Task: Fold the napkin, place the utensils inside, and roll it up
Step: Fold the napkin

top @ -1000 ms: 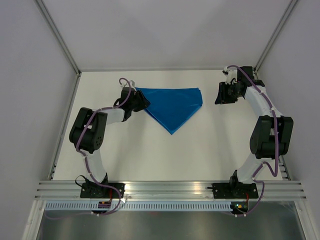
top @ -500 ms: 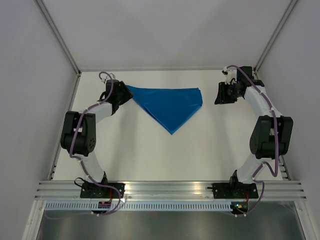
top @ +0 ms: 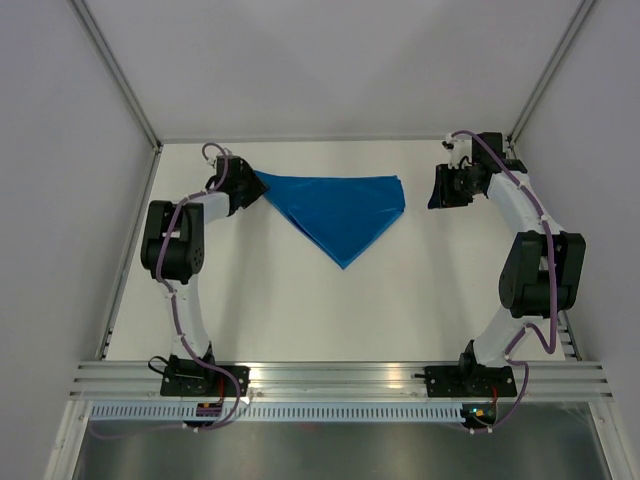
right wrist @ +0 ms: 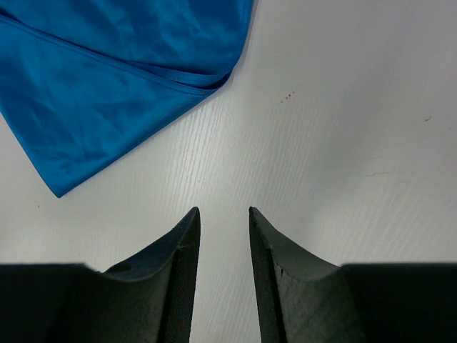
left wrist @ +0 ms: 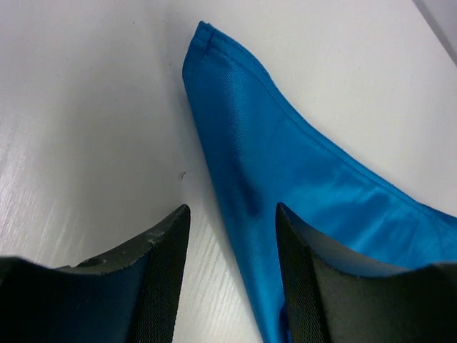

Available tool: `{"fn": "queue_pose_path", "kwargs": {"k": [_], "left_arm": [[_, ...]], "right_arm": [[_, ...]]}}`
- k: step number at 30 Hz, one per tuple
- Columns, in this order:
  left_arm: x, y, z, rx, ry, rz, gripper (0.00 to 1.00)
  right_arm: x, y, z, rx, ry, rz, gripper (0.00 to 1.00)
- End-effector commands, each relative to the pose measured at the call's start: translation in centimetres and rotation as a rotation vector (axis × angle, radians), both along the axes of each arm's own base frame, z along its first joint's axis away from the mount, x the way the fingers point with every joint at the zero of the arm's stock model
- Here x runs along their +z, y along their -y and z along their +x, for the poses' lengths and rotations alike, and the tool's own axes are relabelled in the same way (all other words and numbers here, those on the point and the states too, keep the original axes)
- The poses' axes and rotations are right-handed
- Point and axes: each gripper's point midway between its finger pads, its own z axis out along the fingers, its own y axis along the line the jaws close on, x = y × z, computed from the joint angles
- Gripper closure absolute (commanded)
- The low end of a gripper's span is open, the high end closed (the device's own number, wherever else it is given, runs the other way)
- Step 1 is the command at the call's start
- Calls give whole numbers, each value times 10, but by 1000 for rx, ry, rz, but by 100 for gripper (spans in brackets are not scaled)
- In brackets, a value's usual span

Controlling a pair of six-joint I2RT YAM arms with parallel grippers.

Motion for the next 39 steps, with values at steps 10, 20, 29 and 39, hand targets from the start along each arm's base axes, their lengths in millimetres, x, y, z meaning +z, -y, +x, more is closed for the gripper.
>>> {"fn": "queue_pose_path", "kwargs": {"k": [10,20,29,39], "left_arm": [[-22,-6,12,59,-68,-63,65],[-10,-10,17,51,-35,-70,98],[27,-35,0,119,83,-61,98],[62,-43,-26,99,245,-52,98]], "right_arm": [[5,-5,2,17,30,-3,60],[1,-10,2,27,22,-17,61],[-5,-26,-3,86,7,-37,62],[-12,-61,-5,194,6,-111,62]]}}
